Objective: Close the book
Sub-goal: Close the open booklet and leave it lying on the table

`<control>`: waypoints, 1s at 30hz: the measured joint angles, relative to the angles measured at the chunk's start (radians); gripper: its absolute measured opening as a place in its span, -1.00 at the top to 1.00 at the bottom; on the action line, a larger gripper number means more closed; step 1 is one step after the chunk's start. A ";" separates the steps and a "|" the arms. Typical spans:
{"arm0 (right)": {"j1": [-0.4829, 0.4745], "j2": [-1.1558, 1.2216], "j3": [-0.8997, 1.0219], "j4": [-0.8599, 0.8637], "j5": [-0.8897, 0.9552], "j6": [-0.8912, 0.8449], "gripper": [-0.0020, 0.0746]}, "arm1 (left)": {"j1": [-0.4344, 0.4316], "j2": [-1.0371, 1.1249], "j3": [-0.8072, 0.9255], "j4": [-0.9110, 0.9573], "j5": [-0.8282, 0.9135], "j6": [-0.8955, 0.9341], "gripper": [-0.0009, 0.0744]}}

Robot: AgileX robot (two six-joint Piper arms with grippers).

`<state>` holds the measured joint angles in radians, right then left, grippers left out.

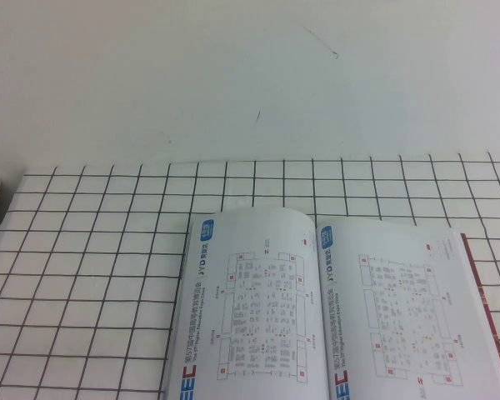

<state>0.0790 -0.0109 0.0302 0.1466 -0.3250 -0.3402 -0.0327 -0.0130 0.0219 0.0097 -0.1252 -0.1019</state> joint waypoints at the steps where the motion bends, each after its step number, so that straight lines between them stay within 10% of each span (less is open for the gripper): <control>1: 0.000 0.000 0.000 0.000 -0.064 0.000 0.95 | 0.000 0.000 0.000 0.000 -0.082 -0.001 0.99; 22: 0.000 -0.002 -0.047 0.020 -0.661 0.211 0.95 | 0.000 -0.002 0.000 -0.080 -1.011 -0.111 0.99; 30: 0.000 0.000 -0.445 0.004 -0.378 0.168 0.95 | 0.000 -0.003 -0.291 -0.002 -0.684 -0.205 0.99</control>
<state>0.0790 -0.0104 -0.4153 0.1505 -0.7028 -0.1725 -0.0327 -0.0156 -0.2690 0.0074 -0.8092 -0.3069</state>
